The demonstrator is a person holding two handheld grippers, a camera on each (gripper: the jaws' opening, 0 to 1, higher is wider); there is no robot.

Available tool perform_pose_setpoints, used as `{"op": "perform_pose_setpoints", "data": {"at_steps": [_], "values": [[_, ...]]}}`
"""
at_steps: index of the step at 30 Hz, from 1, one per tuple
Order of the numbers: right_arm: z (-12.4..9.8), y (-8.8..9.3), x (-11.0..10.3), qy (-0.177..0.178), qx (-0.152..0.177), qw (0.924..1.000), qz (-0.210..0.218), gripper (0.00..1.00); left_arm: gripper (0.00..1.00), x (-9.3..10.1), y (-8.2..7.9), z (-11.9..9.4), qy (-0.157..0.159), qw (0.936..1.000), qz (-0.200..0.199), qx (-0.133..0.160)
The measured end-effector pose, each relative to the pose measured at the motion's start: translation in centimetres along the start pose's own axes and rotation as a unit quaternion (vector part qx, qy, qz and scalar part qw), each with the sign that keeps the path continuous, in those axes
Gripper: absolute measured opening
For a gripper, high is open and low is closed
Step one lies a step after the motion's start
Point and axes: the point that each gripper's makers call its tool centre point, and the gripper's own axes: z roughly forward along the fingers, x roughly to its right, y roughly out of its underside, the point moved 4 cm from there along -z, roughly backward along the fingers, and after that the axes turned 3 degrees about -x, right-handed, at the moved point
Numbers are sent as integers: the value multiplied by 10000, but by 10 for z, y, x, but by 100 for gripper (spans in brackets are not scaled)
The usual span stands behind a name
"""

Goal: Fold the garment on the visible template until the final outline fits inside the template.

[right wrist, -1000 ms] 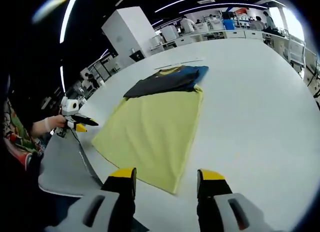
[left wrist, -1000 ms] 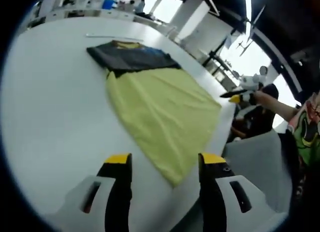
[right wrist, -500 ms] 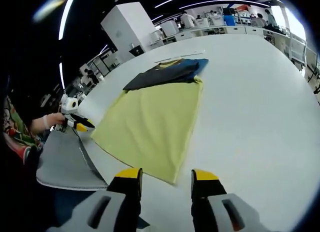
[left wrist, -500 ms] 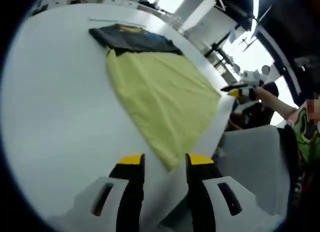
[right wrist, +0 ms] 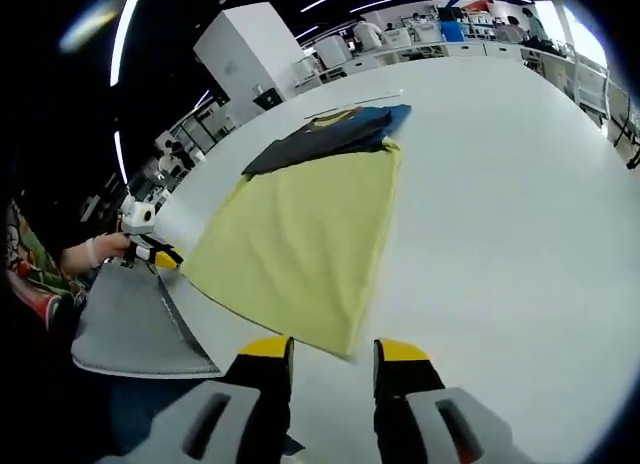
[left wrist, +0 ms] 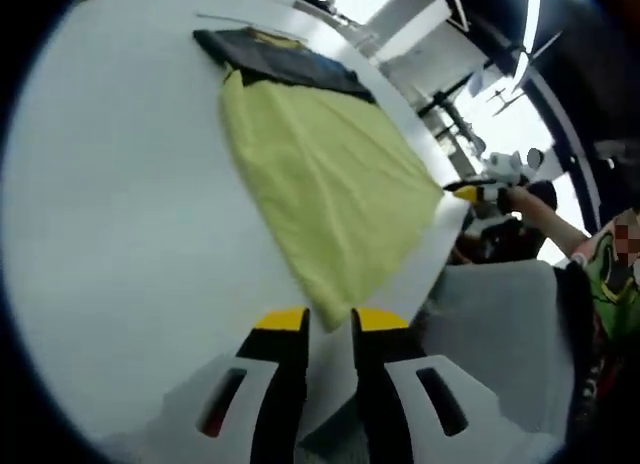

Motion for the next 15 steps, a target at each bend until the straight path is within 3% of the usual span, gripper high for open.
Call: {"op": "perform_pose_setpoints", "data": {"at_steps": [15], "values": [[11,-1,-1,-65,-29,9998,191,17,3,-3,1,5,17,9995,-300,103]]}}
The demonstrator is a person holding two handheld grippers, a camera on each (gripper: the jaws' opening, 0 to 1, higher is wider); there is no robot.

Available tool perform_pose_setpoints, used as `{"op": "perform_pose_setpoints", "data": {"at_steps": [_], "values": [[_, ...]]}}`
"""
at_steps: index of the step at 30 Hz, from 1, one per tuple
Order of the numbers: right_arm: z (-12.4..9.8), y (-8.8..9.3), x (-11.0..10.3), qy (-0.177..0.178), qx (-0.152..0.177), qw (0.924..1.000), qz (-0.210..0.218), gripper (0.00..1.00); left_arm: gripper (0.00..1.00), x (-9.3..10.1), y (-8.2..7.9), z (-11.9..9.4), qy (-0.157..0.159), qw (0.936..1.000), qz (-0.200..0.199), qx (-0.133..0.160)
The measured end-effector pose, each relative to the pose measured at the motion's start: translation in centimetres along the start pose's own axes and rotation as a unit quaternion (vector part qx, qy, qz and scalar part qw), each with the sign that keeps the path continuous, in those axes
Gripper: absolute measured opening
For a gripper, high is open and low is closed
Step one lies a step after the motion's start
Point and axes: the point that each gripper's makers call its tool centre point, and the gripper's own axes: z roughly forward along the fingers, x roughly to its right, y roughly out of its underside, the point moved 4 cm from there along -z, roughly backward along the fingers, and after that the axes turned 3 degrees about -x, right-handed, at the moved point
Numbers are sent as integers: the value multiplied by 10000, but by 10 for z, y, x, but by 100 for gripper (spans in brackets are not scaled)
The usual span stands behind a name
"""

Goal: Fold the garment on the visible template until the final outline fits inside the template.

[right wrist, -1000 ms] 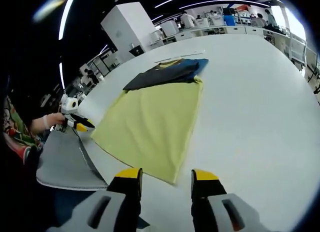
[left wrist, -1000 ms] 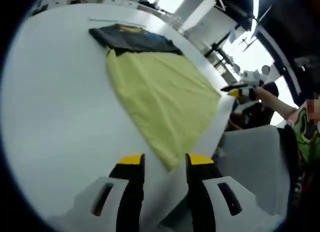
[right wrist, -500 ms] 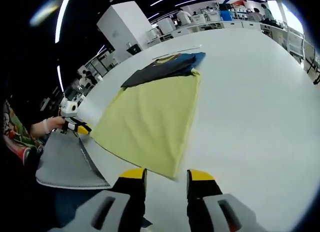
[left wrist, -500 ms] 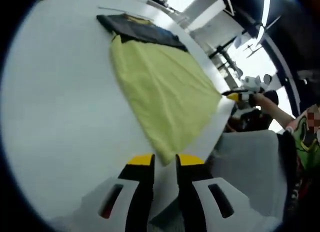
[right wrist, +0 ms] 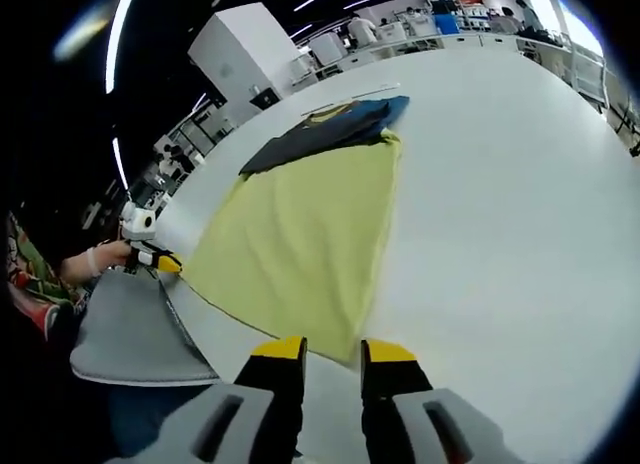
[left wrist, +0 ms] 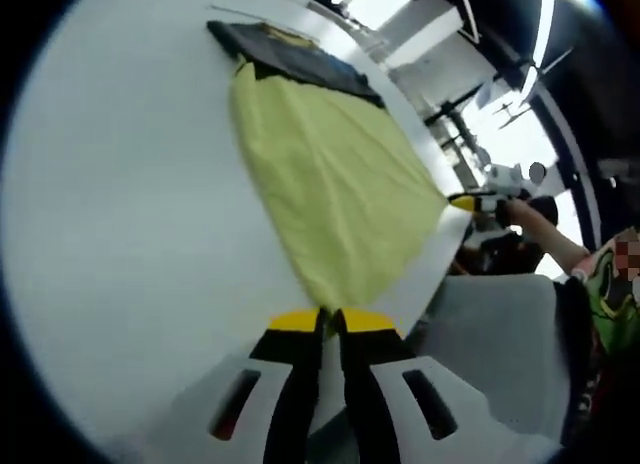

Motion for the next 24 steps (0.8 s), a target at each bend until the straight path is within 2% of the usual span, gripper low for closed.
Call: {"op": "perform_pose_setpoints", "data": {"at_steps": [11,13,15,20,24], "values": [[1,1,2,12,-36,10000,53,10,1,1,0,3,40,9999,-156,39],[1,3,3,26,-60,10000,72,7,0,0,0,4,43,9997,-228,29],[1,4,4,49,-97,9999,69,0,0,0,0,3,26,9997,-245,16],[-3,3,3,62,-23,9997,215,0,0,1,-2,-2,-29,9999,-157,-7],[-8,-1,-2,31,2,9997,241,0,0,6,-9,-14,118,9994,-257,178]]}}
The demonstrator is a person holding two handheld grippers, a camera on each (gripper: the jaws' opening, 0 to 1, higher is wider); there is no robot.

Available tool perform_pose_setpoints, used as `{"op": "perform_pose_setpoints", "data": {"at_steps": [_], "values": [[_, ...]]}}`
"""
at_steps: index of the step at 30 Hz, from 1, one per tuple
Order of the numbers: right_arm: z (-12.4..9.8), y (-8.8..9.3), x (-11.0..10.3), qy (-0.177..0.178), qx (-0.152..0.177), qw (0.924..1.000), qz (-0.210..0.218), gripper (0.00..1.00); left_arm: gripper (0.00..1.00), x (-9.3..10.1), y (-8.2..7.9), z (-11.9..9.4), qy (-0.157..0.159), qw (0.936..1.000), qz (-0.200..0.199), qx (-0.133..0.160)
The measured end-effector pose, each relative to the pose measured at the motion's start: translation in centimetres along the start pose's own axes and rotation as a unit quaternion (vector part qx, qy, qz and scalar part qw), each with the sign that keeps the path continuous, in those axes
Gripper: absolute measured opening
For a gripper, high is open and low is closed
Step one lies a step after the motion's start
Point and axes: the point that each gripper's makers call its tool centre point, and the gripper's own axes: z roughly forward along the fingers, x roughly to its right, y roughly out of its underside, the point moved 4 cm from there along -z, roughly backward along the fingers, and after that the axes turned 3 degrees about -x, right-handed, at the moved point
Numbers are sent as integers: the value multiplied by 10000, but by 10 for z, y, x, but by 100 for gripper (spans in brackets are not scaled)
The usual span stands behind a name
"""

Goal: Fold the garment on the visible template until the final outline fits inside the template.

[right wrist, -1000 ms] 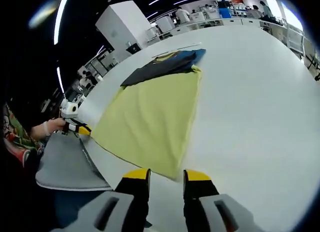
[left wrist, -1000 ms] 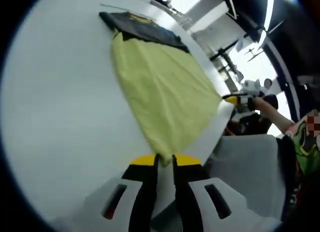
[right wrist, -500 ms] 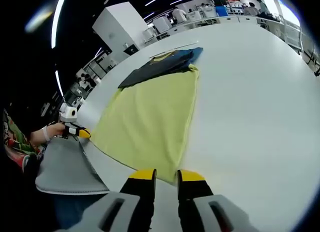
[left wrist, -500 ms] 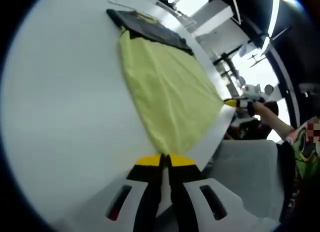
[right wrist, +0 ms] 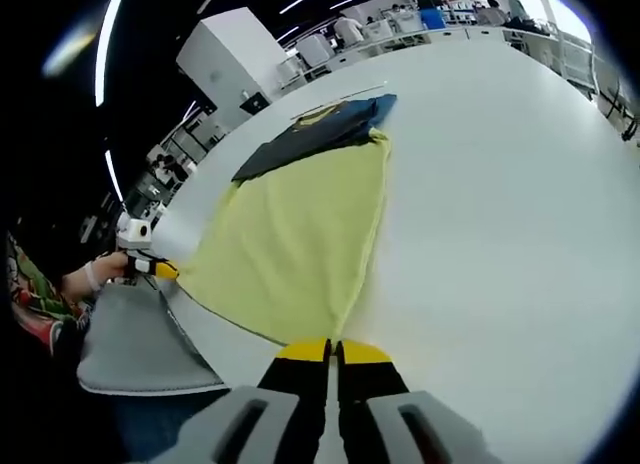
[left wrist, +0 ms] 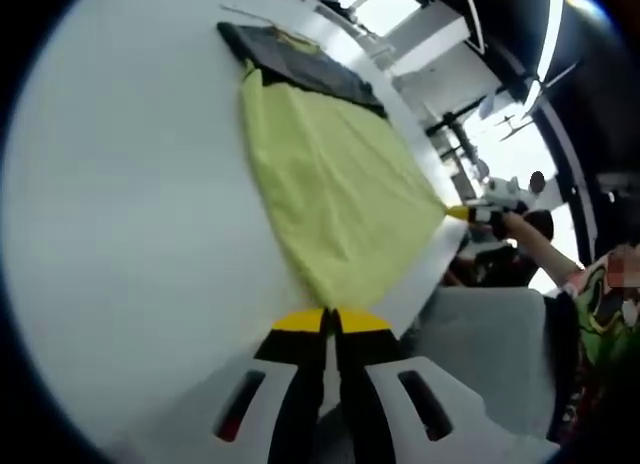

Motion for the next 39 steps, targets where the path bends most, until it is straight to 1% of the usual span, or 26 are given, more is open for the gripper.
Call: {"op": "perform_pose_setpoints", "data": {"at_steps": [1,5,8,11,13,16,23,26,30,32,34,37,38,39], "values": [[-2,-2,-2,-14,13,10000,-8,0,0,2,-3,-4,37,10000,-12,70],[-7,-4,-11,-99,15,9999,-48,0,0,8,-7,-16,147,9997,-70,184],[-10,-3,-17,-167,-6,9998,-74,0,0,10,-6,-23,211,9995,-62,235],[-12,1,-24,-243,-29,9997,-61,0,0,9,-4,-28,236,9990,-222,302],[-14,5,-28,-285,-50,9996,-45,0,0,14,0,-31,241,9989,-256,301],[-16,13,-33,-335,-94,9994,0,0,0,21,6,-36,229,9990,-301,249],[-21,32,-45,-455,-166,9986,196,0,0,31,25,-43,300,9982,-513,-24],[-22,40,-49,-494,-229,9981,270,0,0,37,33,-44,340,9978,-533,-185],[-27,45,-53,-552,-271,9975,356,0,0,41,39,-47,350,9975,-530,-309],[-30,45,-53,-556,-274,9974,363,0,0,42,38,-49,399,9974,-536,-282],[-33,41,-53,-574,-247,9973,389,0,0,44,32,-51,488,9967,-635,-151],[-35,29,-52,-586,-188,9970,465,0,0,45,18,-56,497,9970,-590,-5],[-36,24,-51,-594,-164,9969,489,0,0,45,12,-57,540,9970,-557,59],[-37,18,-50,-582,-128,9969,519,0,0,46,6,-58,636,9959,-619,161]]}}
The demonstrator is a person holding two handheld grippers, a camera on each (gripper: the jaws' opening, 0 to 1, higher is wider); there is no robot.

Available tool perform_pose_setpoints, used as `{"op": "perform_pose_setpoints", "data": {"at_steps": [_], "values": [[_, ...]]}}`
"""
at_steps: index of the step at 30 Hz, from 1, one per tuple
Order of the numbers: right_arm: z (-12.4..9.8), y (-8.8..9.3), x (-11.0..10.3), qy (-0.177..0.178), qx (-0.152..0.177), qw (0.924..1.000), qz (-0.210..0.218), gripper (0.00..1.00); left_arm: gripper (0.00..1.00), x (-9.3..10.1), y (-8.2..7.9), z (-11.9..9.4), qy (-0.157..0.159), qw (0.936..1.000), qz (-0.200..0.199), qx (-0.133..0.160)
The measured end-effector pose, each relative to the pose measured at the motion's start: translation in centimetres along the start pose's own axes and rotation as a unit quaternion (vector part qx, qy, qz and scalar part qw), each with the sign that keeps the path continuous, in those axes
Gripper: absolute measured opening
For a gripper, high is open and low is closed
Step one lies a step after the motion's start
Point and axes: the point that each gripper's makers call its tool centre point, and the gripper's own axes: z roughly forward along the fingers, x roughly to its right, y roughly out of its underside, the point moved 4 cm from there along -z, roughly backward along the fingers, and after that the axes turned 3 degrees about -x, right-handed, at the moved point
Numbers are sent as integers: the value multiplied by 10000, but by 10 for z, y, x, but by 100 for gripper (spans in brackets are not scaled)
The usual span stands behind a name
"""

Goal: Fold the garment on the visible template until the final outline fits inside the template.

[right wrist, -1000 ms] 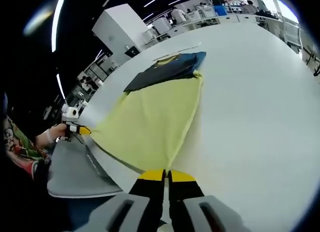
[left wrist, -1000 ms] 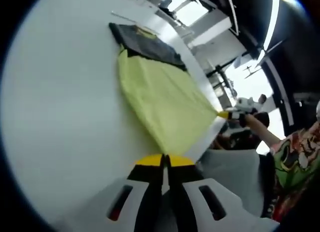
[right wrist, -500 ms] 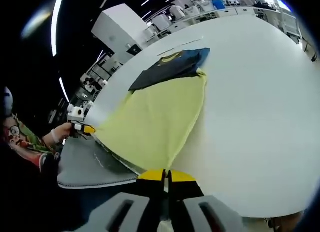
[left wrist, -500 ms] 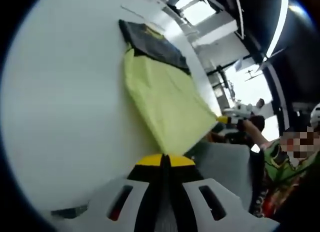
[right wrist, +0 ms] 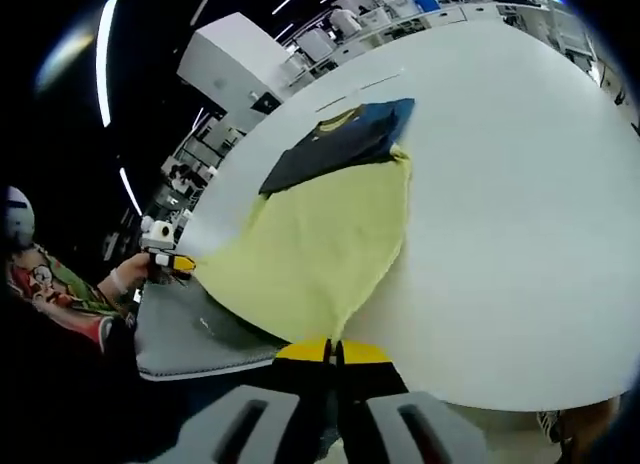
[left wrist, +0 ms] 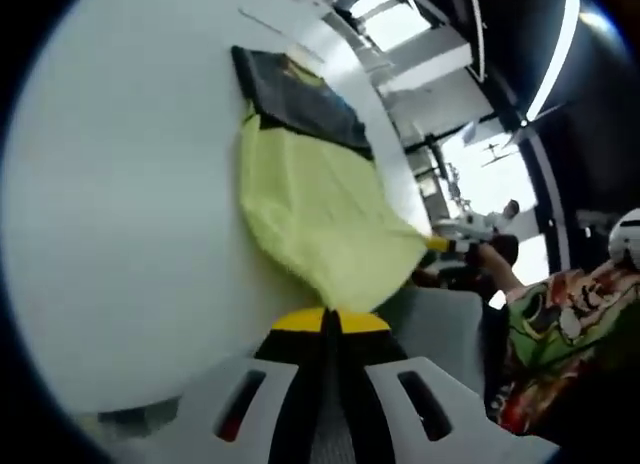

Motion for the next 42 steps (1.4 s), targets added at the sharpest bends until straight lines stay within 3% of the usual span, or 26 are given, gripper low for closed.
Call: {"op": "perform_pose_setpoints", "data": {"at_steps": [5,10,12,15,18,23,30,36,42], "values": [[-3,-26,-1,-22,147,9999,-56,0,0,3,-31,-4,109,9995,56,294],[-9,-66,0,-47,379,9990,-223,0,0,10,-78,-11,419,9952,25,880],[-10,-91,0,-73,570,9980,-278,0,0,10,-95,-14,483,9933,1,1050],[-10,-119,-3,-232,862,9957,-262,0,0,7,-113,-16,336,9924,267,1153],[-8,-144,-4,-227,978,9942,-388,0,0,4,-133,-18,18,9907,791,1104],[-3,-174,-4,-151,1102,9922,-570,0,0,7,-172,-24,-19,9853,1033,1361],[-2,-225,-2,-86,1520,9848,-836,0,0,2,-225,-29,-252,9757,1450,1624],[6,-263,9,98,1729,9802,-962,0,0,-4,-258,-19,-301,9705,1469,1889],[23,-284,24,217,1738,9800,-948,0,0,-26,-280,-6,-426,9689,1290,2068]]}}
